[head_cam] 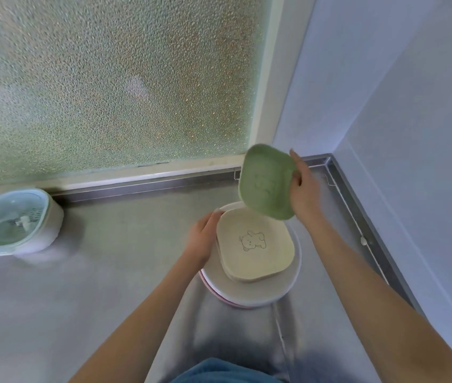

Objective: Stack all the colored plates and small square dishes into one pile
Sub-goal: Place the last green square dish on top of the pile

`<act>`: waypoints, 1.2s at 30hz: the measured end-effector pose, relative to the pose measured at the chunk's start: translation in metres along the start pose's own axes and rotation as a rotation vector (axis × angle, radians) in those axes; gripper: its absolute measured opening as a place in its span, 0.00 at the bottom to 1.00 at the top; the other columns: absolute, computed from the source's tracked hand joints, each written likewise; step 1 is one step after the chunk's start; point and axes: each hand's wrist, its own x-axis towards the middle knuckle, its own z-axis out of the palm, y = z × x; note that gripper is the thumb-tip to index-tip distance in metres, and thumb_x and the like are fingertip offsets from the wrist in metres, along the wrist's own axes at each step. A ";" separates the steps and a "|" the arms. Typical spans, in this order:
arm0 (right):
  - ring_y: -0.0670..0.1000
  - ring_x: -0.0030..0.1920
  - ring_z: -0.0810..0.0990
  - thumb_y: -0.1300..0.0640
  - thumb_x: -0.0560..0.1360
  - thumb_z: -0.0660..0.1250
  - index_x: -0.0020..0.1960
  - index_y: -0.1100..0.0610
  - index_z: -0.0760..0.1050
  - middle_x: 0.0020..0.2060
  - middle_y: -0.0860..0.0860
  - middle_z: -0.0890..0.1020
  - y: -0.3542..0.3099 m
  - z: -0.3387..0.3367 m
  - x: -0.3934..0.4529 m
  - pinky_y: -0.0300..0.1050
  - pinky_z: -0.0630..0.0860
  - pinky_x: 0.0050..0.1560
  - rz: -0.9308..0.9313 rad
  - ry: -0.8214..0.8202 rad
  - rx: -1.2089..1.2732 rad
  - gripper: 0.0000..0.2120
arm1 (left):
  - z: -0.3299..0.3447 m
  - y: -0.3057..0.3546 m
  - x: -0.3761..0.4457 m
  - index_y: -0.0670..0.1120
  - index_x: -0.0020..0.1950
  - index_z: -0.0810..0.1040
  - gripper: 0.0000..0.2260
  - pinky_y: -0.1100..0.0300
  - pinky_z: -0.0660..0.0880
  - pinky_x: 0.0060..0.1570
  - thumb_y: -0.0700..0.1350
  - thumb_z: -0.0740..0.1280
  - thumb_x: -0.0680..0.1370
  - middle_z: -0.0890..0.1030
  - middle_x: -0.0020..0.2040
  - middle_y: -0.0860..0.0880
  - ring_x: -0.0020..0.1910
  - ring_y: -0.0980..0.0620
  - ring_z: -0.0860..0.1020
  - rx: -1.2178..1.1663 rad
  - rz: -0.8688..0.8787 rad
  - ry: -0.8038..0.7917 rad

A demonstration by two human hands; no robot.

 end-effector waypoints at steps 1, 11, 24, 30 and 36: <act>0.40 0.31 0.68 0.63 0.80 0.51 0.73 0.45 0.64 0.31 0.40 0.68 -0.002 -0.001 -0.007 0.34 0.65 0.34 -0.045 -0.033 -0.025 0.24 | -0.001 0.001 -0.002 0.52 0.48 0.82 0.15 0.59 0.73 0.52 0.50 0.56 0.81 0.83 0.48 0.50 0.48 0.54 0.78 -0.014 0.013 0.005; 0.51 0.35 0.71 0.65 0.78 0.54 0.72 0.43 0.63 0.36 0.50 0.72 0.004 -0.004 -0.071 0.45 0.68 0.38 -0.200 -0.156 -0.256 0.27 | 0.006 -0.005 -0.020 0.41 0.46 0.80 0.21 0.56 0.73 0.51 0.52 0.53 0.81 0.80 0.45 0.46 0.46 0.51 0.76 -0.096 0.081 0.031; 0.56 0.45 0.74 0.65 0.78 0.53 0.69 0.46 0.70 0.43 0.53 0.69 0.019 0.011 -0.079 0.53 0.75 0.52 -0.118 -0.159 -0.325 0.24 | 0.006 -0.015 -0.021 0.49 0.72 0.67 0.18 0.59 0.65 0.66 0.45 0.53 0.82 0.73 0.68 0.52 0.66 0.52 0.71 0.245 0.221 -0.034; 0.55 0.54 0.76 0.67 0.78 0.51 0.69 0.48 0.69 0.53 0.56 0.78 0.024 0.012 -0.077 0.43 0.70 0.53 -0.114 -0.202 -0.254 0.24 | 0.013 -0.012 -0.026 0.47 0.71 0.67 0.18 0.63 0.64 0.63 0.40 0.52 0.82 0.74 0.65 0.50 0.62 0.55 0.70 0.275 0.237 0.022; 0.55 0.55 0.76 0.67 0.78 0.51 0.70 0.49 0.69 0.56 0.57 0.79 0.024 0.012 -0.074 0.42 0.70 0.54 -0.158 -0.214 -0.242 0.25 | 0.014 -0.026 -0.023 0.47 0.76 0.56 0.22 0.47 0.64 0.70 0.41 0.51 0.82 0.70 0.70 0.43 0.69 0.43 0.69 0.397 0.214 0.042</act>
